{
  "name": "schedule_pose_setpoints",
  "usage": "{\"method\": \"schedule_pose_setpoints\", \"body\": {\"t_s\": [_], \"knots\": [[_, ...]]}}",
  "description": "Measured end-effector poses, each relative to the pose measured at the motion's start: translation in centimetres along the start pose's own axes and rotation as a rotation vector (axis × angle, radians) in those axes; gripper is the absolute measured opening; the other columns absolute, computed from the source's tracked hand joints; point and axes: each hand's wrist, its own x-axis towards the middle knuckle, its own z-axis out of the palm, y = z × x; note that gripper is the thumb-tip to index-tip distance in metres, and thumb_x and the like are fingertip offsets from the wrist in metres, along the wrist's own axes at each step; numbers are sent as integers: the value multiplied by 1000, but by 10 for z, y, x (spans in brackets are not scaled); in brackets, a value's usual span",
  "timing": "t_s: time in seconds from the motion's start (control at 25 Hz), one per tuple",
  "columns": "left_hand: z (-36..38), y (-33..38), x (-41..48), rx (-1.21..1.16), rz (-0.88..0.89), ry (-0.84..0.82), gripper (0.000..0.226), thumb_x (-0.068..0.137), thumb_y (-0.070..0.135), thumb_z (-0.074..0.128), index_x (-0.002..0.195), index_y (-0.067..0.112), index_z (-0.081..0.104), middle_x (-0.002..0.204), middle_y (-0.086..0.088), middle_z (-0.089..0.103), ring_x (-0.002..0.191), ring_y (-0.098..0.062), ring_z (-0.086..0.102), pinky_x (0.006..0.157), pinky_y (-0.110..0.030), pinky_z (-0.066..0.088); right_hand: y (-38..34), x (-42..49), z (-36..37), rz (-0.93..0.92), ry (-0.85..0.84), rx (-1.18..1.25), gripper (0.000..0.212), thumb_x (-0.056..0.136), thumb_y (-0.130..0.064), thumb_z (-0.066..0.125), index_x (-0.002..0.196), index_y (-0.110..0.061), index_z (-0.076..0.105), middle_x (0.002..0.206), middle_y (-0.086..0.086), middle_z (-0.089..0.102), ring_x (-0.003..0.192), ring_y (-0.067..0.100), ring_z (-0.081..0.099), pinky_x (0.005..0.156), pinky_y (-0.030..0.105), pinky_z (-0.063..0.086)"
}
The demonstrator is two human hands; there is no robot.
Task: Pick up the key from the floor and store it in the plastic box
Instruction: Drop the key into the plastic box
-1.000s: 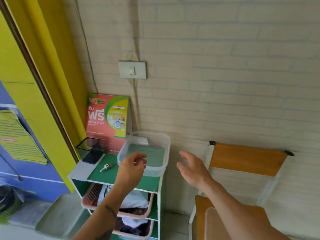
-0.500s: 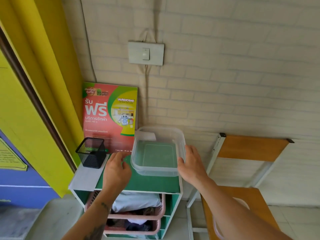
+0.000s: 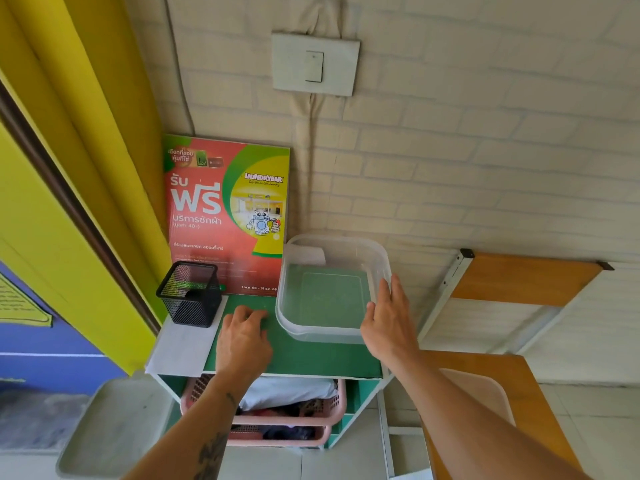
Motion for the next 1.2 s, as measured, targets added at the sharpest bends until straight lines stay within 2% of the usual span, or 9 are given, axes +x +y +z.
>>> {"method": "schedule_pose_setpoints", "body": {"t_s": [0.16, 0.28, 0.52, 0.64, 0.76, 0.88, 0.96, 1.08, 1.2], "knots": [[2, -10, 1, 6, 87, 57, 17, 85, 4, 59, 94, 8, 73, 92, -7, 62, 82, -27, 52, 72, -39, 53, -1, 2, 3, -5, -19, -56, 59, 105, -29, 30, 156, -8, 9, 166, 9, -3, 152, 26, 5, 119, 34, 16], [0, -14, 3, 12, 120, 87, 13, 87, 5, 59, 87, 6, 73, 87, -8, 63, 77, -27, 55, 67, -42, 55, -1, 2, 1, -6, -54, -102, 62, 105, -31, 30, 156, -8, 5, 166, 11, -6, 152, 29, 7, 119, 36, 16], [3, -12, 6, 40, 105, 53, 16, 92, 10, 56, 98, 7, 71, 99, -9, 64, 87, -28, 56, 74, -40, 55, -3, 10, -13, 8, -151, -150, 70, 103, -35, 38, 157, -10, 1, 165, 9, -11, 150, 34, 16, 117, 44, 27], [3, -14, 9, 38, 114, 61, 17, 87, 3, 58, 98, 7, 70, 98, -10, 65, 86, -30, 57, 72, -42, 54, -1, 10, -13, 1, -136, -92, 68, 102, -32, 40, 157, -12, 4, 166, 4, -11, 149, 33, 20, 116, 44, 28], [-2, -13, 14, -70, 75, 93, 19, 82, -3, 57, 91, 3, 73, 89, -14, 68, 78, -34, 62, 67, -41, 55, -1, 7, -14, -6, -107, -42, 65, 103, -29, 39, 157, -12, 7, 166, 0, -12, 148, 30, 23, 114, 42, 31], [-19, 0, 19, -288, -112, 158, 22, 86, 3, 56, 96, 6, 75, 94, -12, 72, 81, -31, 65, 78, -39, 56, -1, 5, -13, -4, -94, -19, 65, 103, -29, 38, 157, -13, 5, 166, -2, -15, 148, 27, 23, 113, 40, 33], [-36, 17, 22, -395, -209, 206, 20, 88, 9, 56, 95, 11, 75, 92, -9, 73, 81, -29, 65, 80, -34, 54, 0, 4, -12, -3, -89, -11, 66, 103, -30, 38, 157, -13, 4, 165, -3, -16, 147, 27, 25, 112, 39, 34], [-60, 53, 28, -493, -181, 266, 18, 88, 11, 55, 90, 16, 73, 83, -4, 72, 78, -26, 64, 75, -27, 45, -1, 5, -11, 6, -93, -12, 67, 103, -32, 38, 157, -14, 2, 165, -3, -18, 146, 27, 28, 110, 39, 37], [-62, 93, 39, -535, -73, 180, 19, 89, 12, 54, 91, 20, 71, 84, 0, 69, 74, -24, 64, 73, -29, 49, 1, 4, -11, -2, -127, 6, 68, 103, -31, 36, 157, -14, -2, 164, -1, -21, 147, 30, 24, 113, 42, 32]]}}
